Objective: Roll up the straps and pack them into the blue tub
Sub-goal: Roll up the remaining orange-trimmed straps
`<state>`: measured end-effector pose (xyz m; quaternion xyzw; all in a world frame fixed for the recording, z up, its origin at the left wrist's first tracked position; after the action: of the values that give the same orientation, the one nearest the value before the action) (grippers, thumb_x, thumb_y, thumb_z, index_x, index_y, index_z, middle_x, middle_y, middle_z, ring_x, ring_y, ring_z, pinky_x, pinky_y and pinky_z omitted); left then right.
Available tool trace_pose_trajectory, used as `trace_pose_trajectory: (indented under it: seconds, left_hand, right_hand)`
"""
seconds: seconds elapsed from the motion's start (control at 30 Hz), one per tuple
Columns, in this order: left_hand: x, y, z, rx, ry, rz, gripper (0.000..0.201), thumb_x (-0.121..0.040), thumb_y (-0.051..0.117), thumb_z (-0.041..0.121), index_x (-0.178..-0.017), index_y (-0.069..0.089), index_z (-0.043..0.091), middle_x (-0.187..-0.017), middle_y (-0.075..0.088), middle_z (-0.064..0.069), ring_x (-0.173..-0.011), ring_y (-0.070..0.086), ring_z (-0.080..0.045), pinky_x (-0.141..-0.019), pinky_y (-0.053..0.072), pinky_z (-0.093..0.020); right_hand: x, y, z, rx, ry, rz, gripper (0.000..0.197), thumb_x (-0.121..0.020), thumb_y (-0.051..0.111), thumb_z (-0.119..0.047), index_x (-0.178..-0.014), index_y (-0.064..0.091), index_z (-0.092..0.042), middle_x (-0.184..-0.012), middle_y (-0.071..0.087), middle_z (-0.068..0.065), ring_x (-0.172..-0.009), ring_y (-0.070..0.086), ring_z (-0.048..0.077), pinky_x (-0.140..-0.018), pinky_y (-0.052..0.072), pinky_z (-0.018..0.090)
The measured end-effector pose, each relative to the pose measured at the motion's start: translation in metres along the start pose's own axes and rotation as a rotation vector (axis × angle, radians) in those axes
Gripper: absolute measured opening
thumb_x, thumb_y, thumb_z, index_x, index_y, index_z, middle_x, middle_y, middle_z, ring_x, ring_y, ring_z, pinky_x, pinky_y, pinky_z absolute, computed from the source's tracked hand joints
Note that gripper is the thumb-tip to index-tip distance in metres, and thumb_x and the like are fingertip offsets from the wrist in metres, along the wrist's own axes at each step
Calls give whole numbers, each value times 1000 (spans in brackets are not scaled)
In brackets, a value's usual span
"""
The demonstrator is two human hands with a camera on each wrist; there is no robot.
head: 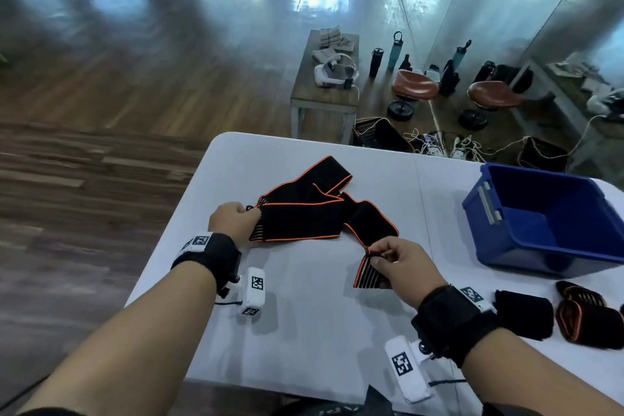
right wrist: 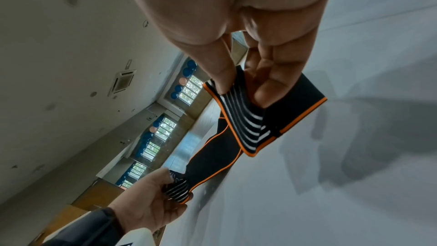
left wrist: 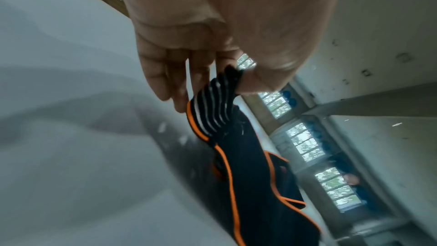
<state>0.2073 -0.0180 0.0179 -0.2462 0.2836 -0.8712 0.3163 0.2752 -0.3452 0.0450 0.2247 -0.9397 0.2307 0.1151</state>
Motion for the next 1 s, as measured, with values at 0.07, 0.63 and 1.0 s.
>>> trace_pose_trajectory:
  seconds: [0.07,0.63,1.0]
  left_hand:
    - [16,-3,16,107,67,19,21,-61,54,33,-60,41,17,-59,41,-3,-60,39,-22,-58,33,-32]
    - [171,36,148,470,367,-313,32,-87,59,-16,-97,66,14,-77,65,-1,-66,62,-24,-64,54,-37]
    - [220,59,183,565,375,-286,24,-81,64,11,-104,71,16,-80,67,5,-71,64,-22,-63,56,-45]
  right_hand:
    - [2,-10,-1,-27,5,-5,27,-92,61,3,-83,69,-21,-80,59,5,-75,63,20,-74,62,48]
    - [36,-78,-73,-278,-348,-19,27,-87,67,5,-93,76,-19,-85,77,6,-76,70,24,-79,62,47]
    - [60,-116,-71,-231,-410,-22,26,-82,76,-5,-85,77,-31,-84,76,3,-79,71,35,-78,60,56]
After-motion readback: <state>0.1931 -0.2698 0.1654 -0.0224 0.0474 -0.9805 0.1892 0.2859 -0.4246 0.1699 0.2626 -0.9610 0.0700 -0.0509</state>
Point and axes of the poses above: each hand's wrist, its own x-axis away from the middle knuckle, its own y-axis out of the palm, z = x × y, the point moved 4 cm from there along -x, towards the middle knuckle
